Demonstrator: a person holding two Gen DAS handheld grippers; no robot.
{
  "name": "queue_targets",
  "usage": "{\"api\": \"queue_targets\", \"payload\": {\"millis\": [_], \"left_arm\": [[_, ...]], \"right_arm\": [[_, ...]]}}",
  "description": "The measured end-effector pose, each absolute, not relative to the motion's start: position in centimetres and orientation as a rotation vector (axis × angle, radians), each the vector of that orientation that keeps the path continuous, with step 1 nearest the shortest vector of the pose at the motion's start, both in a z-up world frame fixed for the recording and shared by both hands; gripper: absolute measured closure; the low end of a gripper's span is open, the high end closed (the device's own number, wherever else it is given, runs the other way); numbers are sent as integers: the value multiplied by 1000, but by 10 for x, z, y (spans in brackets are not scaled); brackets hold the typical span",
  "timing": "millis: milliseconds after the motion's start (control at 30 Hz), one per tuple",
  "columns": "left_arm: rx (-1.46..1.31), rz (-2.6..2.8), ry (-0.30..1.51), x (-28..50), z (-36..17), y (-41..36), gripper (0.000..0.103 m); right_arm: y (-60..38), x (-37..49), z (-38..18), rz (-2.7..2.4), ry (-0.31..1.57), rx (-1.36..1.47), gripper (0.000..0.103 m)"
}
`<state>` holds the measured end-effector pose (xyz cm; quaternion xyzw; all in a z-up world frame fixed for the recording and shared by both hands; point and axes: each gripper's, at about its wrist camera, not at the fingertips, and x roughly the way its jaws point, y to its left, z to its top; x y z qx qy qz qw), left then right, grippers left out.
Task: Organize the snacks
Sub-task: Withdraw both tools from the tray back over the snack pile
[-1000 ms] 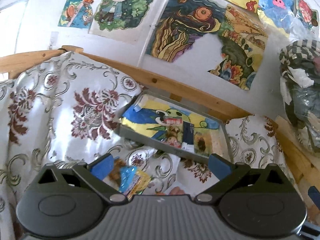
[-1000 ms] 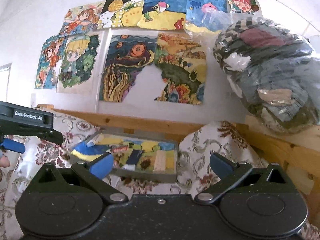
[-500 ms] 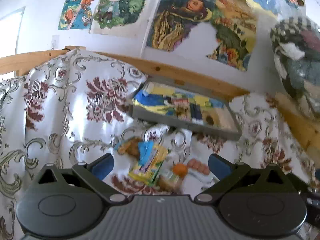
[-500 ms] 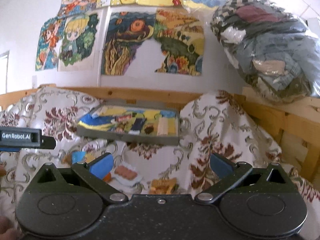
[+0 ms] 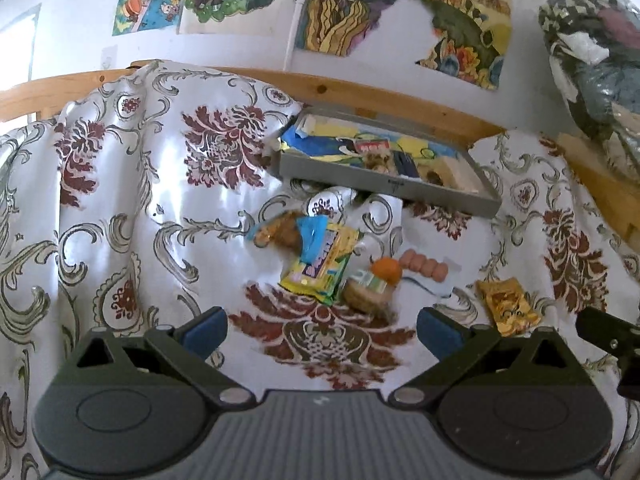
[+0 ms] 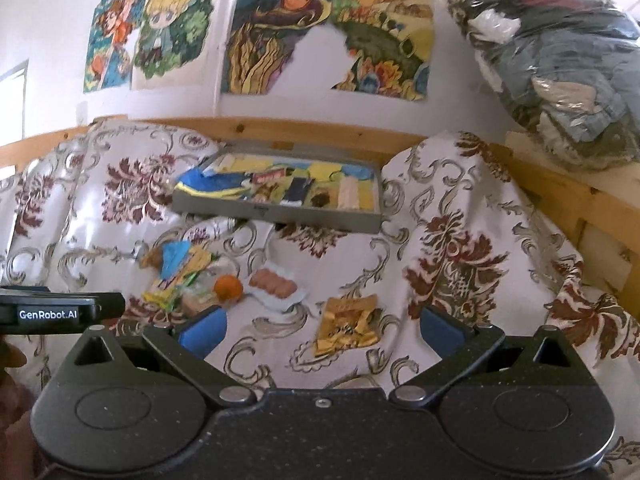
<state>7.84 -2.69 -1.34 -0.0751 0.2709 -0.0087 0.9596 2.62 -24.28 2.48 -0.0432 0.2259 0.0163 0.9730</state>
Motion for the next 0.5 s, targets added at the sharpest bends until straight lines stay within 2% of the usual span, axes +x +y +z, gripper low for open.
{"api": "queue_targets", "payload": {"millis": [500], "left_arm": [[-134, -16, 575, 78, -18, -28, 0]], "right_arm": [[-239, 35, 17, 47, 511, -94, 1]]}}
